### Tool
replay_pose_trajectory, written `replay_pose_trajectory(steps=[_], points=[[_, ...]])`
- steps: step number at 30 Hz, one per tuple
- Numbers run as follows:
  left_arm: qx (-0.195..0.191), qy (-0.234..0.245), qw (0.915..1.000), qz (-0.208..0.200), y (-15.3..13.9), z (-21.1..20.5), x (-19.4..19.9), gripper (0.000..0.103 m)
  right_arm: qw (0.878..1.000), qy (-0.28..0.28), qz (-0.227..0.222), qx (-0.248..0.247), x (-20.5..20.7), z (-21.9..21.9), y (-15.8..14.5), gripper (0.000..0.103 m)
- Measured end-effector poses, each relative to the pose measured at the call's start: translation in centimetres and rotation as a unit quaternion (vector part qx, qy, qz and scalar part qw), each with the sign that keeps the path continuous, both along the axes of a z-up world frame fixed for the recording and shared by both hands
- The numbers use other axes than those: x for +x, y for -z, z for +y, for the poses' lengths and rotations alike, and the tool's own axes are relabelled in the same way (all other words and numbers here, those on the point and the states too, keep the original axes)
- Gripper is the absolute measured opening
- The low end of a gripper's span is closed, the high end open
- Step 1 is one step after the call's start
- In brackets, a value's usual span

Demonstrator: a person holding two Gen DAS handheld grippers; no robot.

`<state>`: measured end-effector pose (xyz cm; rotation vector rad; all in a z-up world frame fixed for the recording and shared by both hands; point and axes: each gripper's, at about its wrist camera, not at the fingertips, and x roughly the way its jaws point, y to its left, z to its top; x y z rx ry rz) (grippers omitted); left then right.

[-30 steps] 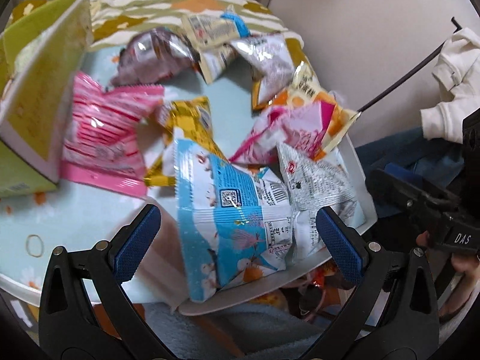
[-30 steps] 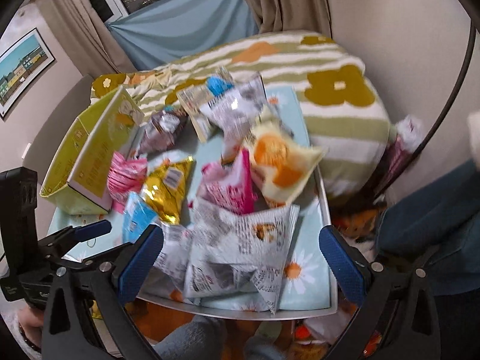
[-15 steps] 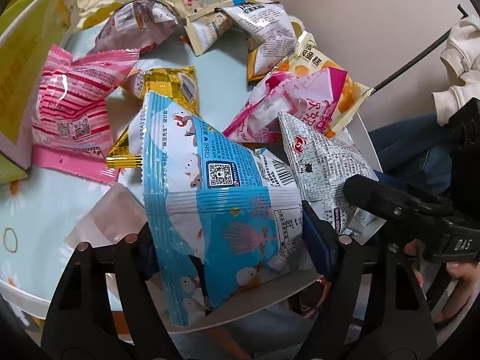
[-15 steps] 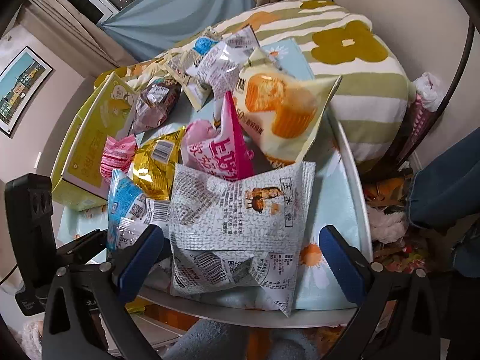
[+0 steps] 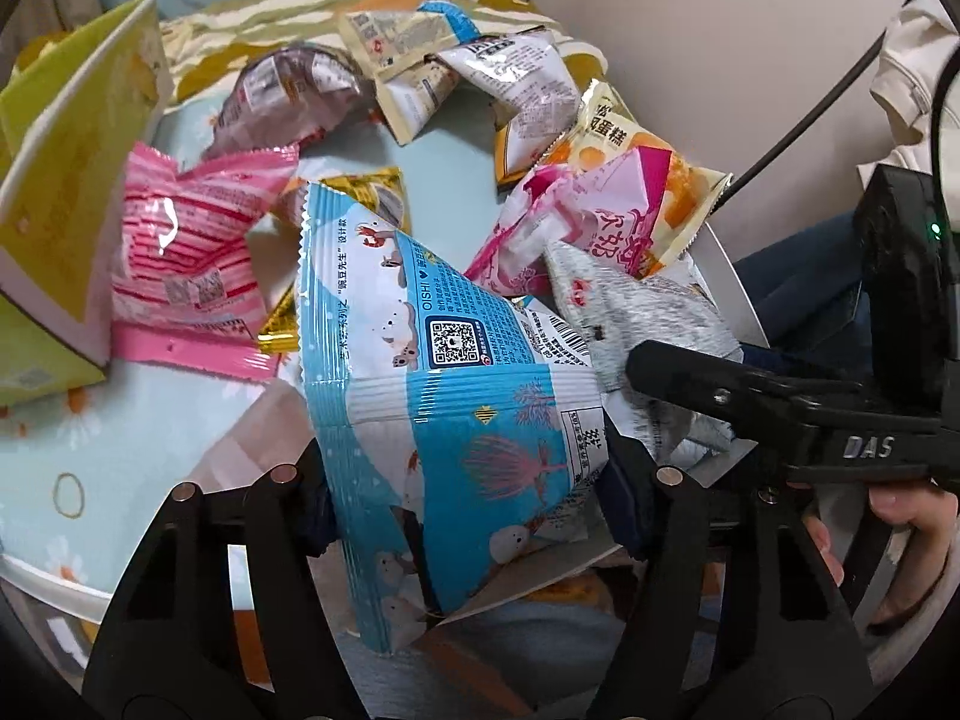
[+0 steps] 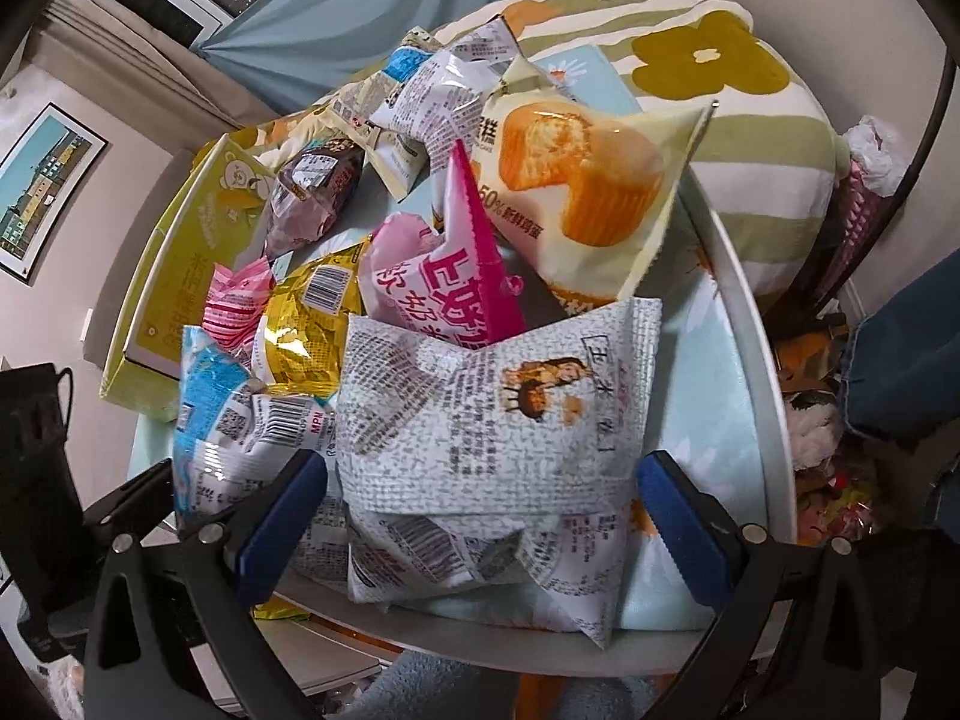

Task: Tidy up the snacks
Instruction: 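Grasp a blue-white bag with the left tool while the right grasps a white printed bag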

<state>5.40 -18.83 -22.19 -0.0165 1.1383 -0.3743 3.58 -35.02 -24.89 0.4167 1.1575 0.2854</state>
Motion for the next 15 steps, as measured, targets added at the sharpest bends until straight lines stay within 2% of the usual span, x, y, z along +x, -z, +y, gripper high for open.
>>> replay_pose_trajectory(steps=[8,12,15], points=[[0.008,0.003,1.0000,-0.004,0.1,-0.3,-0.1,0.066,1.000,-0.009,-0.003,-0.030,0.5,0.8,0.1,0.101],[0.012,0.003,0.9999,-0.004,0.3,-0.3,-0.2,0.066,0.999,-0.024,-0.004,-0.043,0.3,1.7,-0.1,0.073],[0.010,0.002,0.9999,-0.005,0.1,-0.1,-0.3,0.066,0.998,-0.027,-0.007,-0.051,-0.1,1.7,-0.3,0.068]])
